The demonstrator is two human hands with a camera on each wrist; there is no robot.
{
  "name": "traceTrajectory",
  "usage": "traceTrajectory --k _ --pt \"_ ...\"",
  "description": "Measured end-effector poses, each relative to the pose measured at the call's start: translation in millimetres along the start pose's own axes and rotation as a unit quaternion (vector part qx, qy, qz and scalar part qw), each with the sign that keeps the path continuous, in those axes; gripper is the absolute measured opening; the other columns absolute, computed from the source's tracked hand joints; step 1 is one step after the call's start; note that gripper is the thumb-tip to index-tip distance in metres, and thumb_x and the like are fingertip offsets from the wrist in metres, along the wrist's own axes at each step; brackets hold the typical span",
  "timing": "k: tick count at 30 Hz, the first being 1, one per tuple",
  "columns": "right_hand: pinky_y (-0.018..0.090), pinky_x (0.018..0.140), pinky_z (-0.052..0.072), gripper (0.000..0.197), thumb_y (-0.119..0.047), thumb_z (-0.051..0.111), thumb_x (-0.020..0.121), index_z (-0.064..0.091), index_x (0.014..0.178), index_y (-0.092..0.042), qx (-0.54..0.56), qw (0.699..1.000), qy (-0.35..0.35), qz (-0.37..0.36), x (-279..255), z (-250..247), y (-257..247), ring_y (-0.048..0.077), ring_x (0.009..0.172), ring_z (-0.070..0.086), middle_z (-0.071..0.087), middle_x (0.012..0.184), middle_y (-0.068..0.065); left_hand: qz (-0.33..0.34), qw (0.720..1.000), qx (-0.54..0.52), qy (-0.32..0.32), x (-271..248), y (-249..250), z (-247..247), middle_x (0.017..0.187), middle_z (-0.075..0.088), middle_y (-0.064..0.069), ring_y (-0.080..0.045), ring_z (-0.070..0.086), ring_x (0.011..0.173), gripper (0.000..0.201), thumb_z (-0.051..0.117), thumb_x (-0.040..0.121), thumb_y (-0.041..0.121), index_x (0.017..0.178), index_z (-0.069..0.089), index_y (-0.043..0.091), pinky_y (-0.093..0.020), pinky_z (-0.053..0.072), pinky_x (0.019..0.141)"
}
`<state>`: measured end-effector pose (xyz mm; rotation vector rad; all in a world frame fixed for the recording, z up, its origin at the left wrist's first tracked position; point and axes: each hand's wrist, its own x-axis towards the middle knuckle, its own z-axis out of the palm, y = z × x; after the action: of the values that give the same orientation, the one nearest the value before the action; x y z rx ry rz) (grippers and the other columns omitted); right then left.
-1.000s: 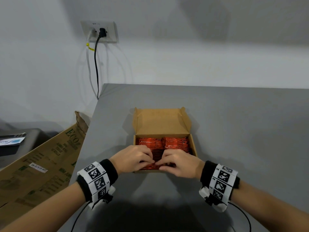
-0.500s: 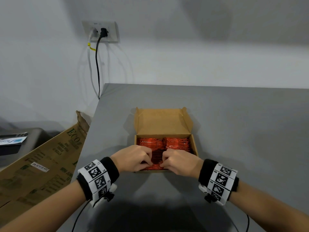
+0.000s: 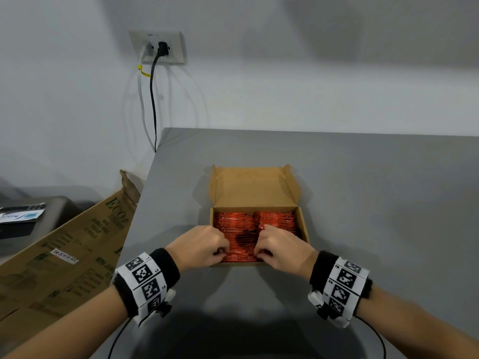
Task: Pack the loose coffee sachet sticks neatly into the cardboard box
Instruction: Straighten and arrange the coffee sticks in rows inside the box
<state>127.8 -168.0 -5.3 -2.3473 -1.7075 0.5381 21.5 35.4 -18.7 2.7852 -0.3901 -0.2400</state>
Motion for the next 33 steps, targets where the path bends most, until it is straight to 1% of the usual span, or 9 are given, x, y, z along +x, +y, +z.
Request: traceTrajectory --k 6,12,15,17,19,21,23,27,33 --pt "0.035 0.083 0.046 0.018 -0.026 0.057 0.089 0.071 0.091 -0.015 -0.064 0.997 -0.026 0.014 9 -6 -6 0.017 0.100 0.045 0.055 0.105 -0.001 0.023 0.995 0.096 0.004 5 0 -7 0.073 0.068 0.011 -0.011 0.057 0.076 0.015 0.057 0.082 0.027 0.072 0.068 0.025 -0.029 0.042 0.084" --pt "0.033 0.084 0.045 0.021 -0.030 0.054 0.091 0.070 0.099 -0.018 -0.059 0.997 -0.027 0.034 10 -4 -5 0.018 0.102 0.052 0.059 0.104 0.001 -0.031 0.995 0.092 -0.037 9 6 -13 0.097 0.065 0.010 -0.010 0.051 0.097 0.016 0.052 0.089 0.029 0.092 0.067 0.023 -0.027 0.031 0.098" --pt "0.032 0.091 0.046 0.029 -0.033 0.048 0.094 0.067 0.108 -0.016 0.000 0.998 0.051 0.045 -3 2 7 0.015 0.104 0.054 0.061 0.108 -0.001 -0.035 0.998 0.029 0.052 1 6 -4 0.120 0.055 0.006 -0.011 0.047 0.114 0.039 0.049 0.087 0.046 0.115 0.060 0.022 -0.031 0.033 0.107" --pt "0.033 0.091 0.051 0.040 -0.038 0.040 0.093 0.065 0.112 -0.013 -0.017 0.992 0.118 0.046 -14 9 11 0.017 0.104 0.059 0.064 0.110 0.000 -0.045 0.997 0.036 0.044 -5 9 4 0.148 0.032 0.001 -0.016 0.027 0.138 0.071 0.032 0.087 0.064 0.142 0.036 0.019 -0.033 0.013 0.117" --pt "0.037 0.097 0.049 0.062 -0.052 0.024 0.093 0.060 0.121 -0.011 -0.054 0.992 0.095 0.067 -23 15 13 0.021 0.112 0.060 0.063 0.120 0.004 -0.047 0.994 0.097 -0.016 -8 10 14 0.155 0.005 -0.003 -0.019 0.004 0.145 0.082 0.012 0.087 0.070 0.149 0.013 0.016 -0.040 -0.007 0.115" --pt "0.038 0.112 0.025 0.088 -0.065 -0.004 0.088 0.041 0.138 -0.009 -0.069 0.993 0.043 0.085 -28 22 14 0.023 0.133 0.040 0.043 0.143 0.006 -0.055 0.986 0.151 -0.046 -10 9 21 0.149 0.030 -0.012 -0.024 0.026 0.140 0.077 0.008 0.093 0.064 0.144 0.030 0.010 -0.053 0.013 0.110" --pt "0.038 0.113 0.008 0.096 -0.066 -0.017 0.082 0.027 0.144 -0.009 -0.086 0.991 -0.008 0.104 -31 23 16 0.020 0.141 0.023 0.023 0.151 0.004 -0.072 0.983 0.153 -0.070 -9 8 25 0.135 0.052 -0.013 -0.024 0.048 0.127 0.073 0.007 0.097 0.056 0.133 0.049 0.008 -0.052 0.033 0.102" --pt "0.041 0.094 0.046 0.077 -0.055 0.001 0.096 0.056 0.127 -0.009 -0.126 0.980 -0.044 0.148 -33 28 18 0.018 0.122 0.053 0.057 0.130 0.006 -0.053 0.986 0.154 -0.033 -6 7 30 0.130 0.057 -0.014 -0.025 0.054 0.121 0.075 0.004 0.098 0.052 0.128 0.053 0.006 -0.049 0.040 0.098" --pt "0.043 0.097 0.042 0.071 -0.056 0.007 0.096 0.047 0.134 -0.012 -0.161 0.981 -0.017 0.107 -33 31 16 0.017 0.126 0.048 0.051 0.138 0.003 -0.047 0.982 0.180 -0.013 -6 8 35 0.134 0.052 -0.014 -0.024 0.051 0.125 0.075 0.007 0.097 0.055 0.130 0.052 0.005 -0.051 0.040 0.098"
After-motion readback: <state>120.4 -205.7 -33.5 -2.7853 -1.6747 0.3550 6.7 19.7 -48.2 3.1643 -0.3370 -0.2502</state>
